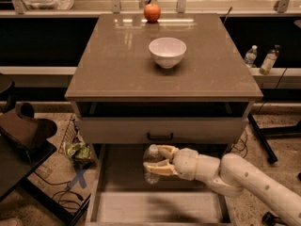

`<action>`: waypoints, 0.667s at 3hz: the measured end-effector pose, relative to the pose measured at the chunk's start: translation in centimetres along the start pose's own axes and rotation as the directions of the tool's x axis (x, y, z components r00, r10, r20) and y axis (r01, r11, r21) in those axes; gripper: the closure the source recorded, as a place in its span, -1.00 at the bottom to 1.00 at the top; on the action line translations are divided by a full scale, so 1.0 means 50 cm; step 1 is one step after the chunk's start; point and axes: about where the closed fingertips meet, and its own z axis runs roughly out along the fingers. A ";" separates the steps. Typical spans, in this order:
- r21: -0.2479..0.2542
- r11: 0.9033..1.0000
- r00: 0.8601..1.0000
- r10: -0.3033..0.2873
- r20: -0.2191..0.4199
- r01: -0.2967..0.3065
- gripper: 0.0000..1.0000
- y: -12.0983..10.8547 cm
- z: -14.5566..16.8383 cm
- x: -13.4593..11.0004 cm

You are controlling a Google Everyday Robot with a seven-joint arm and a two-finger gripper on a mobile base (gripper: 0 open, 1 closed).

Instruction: Place water bottle into middle drawer

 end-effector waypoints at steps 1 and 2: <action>-0.115 0.993 0.999 -0.020 0.048 0.026 1.00 0.003 0.062 0.076; -0.176 0.983 0.998 -0.040 0.048 0.048 1.00 0.009 0.088 0.122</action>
Offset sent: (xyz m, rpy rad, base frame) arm 0.0109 0.0476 -0.0958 0.0217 -0.0610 0.2558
